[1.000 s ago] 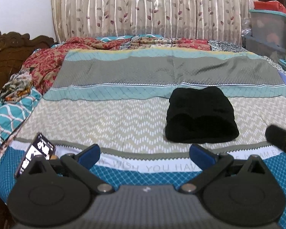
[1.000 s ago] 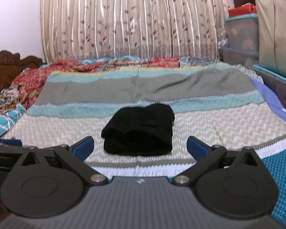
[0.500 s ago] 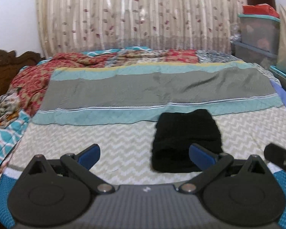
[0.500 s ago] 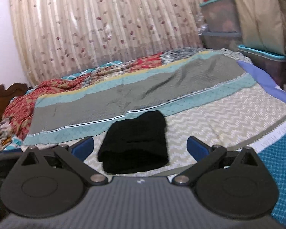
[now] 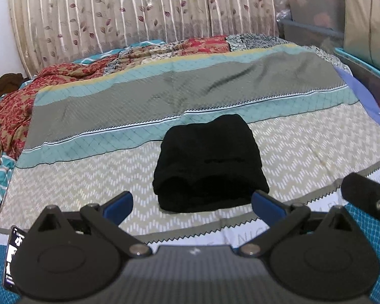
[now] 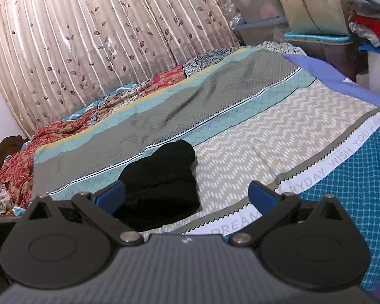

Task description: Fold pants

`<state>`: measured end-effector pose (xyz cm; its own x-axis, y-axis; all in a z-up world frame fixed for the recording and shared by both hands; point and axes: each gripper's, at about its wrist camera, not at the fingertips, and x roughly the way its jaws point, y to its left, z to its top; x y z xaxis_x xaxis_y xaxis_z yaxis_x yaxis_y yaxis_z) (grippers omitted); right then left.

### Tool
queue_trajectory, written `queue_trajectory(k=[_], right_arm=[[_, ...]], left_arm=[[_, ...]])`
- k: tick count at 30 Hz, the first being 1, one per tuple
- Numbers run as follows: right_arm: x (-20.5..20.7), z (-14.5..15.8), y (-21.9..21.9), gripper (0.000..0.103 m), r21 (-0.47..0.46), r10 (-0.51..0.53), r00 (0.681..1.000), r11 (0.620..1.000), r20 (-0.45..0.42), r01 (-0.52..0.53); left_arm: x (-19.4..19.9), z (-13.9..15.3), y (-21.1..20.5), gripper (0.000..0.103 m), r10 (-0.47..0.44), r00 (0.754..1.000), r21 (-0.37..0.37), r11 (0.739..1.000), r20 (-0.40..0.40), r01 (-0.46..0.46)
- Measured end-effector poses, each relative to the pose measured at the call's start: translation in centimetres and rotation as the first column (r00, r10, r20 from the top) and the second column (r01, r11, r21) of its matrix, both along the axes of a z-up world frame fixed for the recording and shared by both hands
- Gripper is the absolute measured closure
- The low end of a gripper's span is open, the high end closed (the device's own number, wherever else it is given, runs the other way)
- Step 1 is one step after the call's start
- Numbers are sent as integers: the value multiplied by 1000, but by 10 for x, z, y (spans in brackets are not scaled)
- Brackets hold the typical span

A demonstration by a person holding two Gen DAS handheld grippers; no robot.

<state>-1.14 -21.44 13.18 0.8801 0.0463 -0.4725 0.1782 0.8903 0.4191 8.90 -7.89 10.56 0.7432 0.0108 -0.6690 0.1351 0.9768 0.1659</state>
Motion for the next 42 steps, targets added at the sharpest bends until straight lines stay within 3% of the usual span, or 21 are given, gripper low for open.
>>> queue_trajectory(k=[11,27,42], right_arm=[[4,-8,-20,0,33,-31,999,999,-41,32],[17,-21,-23,0,68,25,996,997,-90,-19],[20,-20,-12,0,44,71,992,997,-102,-66]], left_arm=[[12,-8,-26,0,-35,999,35,999,-28,36],[24,-31,-23,0,-4,994,71,997,-111,12],[22,-40,-6,0,14,985,30,1000,-171,-9]])
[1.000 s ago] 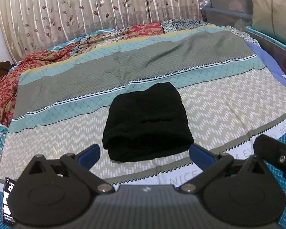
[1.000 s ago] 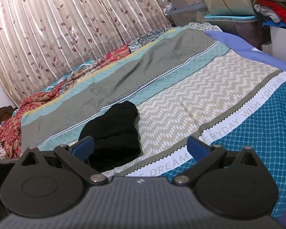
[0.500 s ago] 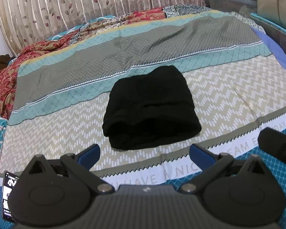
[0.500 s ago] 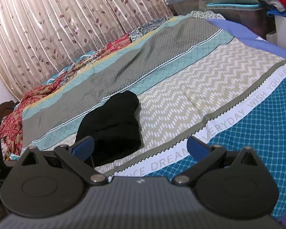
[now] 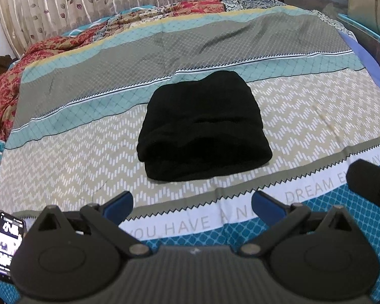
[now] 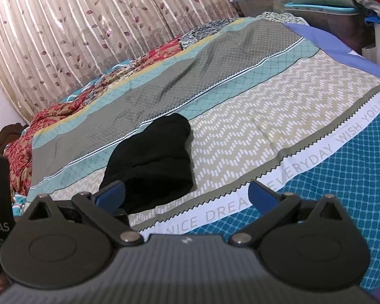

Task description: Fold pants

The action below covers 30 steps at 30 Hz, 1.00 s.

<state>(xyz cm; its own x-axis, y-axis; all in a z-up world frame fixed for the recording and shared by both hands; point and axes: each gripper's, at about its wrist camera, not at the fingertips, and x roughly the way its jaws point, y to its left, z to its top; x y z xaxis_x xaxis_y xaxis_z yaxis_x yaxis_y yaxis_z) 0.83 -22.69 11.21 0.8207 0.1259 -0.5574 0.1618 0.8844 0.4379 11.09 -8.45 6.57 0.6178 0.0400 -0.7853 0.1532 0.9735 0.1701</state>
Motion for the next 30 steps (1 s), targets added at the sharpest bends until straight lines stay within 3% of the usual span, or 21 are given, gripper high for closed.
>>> queue_trajectory(k=[30], right_arm=[[-16,14,35,0,-70,112,993,991,27,-110]], left_arm=[[-30,7,35,0,31,999,-71,997,-12,-31]])
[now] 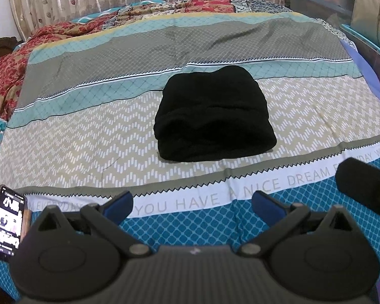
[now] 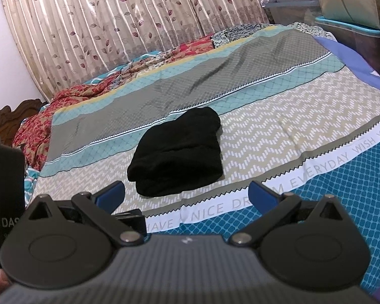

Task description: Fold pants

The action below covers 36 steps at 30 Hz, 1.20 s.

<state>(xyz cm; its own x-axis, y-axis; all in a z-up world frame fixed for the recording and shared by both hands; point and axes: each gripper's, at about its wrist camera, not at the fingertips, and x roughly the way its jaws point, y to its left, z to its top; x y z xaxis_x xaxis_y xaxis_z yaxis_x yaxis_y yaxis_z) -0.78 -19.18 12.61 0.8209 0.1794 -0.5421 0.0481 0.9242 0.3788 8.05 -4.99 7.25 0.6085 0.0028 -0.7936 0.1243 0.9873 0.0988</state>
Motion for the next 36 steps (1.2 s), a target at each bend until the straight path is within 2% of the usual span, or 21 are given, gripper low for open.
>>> queue_trajectory(k=[36], right_arm=[[0,-3,10,0,-13,24,1000,1000,-17,-24]], left_arm=[[2,-7,9,0,24,999,-14,1000,-29,-24]])
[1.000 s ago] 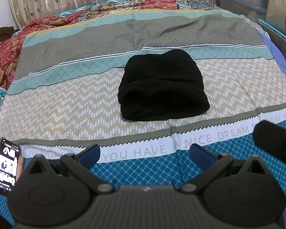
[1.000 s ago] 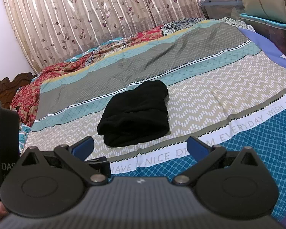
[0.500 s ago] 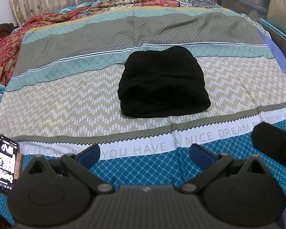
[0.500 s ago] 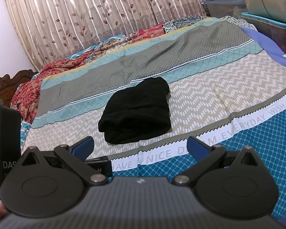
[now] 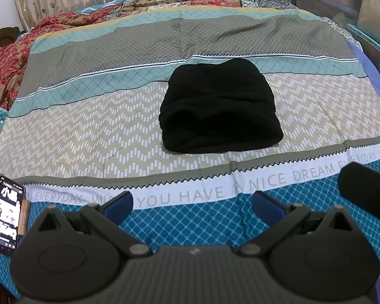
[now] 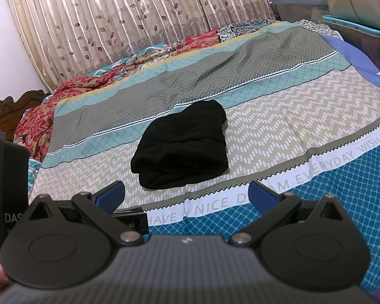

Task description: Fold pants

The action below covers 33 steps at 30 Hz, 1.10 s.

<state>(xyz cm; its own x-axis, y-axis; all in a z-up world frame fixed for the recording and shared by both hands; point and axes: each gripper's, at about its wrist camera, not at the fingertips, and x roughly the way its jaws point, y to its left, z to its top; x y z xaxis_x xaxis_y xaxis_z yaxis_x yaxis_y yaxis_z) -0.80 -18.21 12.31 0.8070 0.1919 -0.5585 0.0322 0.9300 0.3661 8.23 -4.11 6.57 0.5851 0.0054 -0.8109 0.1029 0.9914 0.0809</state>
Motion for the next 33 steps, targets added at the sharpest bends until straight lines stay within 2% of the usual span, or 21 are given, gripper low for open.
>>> queue_trajectory(k=[33], right_arm=[[3,-3,-2,0,-3,4,1000,1000,-8,-4]], left_arm=[[3,-6,-4,0,-6,1000,-20,1000,-17,6]])
